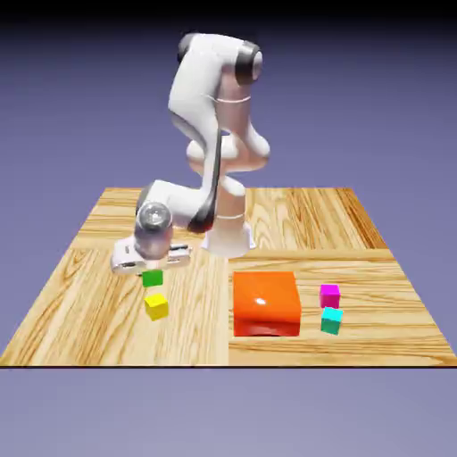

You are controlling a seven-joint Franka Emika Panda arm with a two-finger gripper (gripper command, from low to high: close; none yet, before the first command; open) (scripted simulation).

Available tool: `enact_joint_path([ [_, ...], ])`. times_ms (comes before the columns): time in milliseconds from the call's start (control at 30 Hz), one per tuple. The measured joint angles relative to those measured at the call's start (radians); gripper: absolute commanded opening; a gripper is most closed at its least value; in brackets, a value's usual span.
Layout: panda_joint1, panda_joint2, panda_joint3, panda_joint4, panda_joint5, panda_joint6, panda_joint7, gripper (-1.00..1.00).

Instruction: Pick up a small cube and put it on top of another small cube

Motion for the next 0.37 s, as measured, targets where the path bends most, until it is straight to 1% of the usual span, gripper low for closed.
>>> enact_joint_path([
  [67, 0.007, 0.030, 0.005, 0.072, 0.083, -0.061, 0.008, -1.00],
  [133, 0.008, 0.032, 0.005, 0.077, 0.089, -0.065, 0.009, -1.00],
  [267, -0.027, 0.129, 0.026, -0.004, 0.119, 0.109, -0.009, -1.00],
  [300, -0.028, 0.132, 0.027, -0.007, 0.120, 0.114, -0.009, 1.00],
  [367, -0.028, 0.132, 0.027, -0.007, 0.117, 0.115, -0.008, 1.00],
])
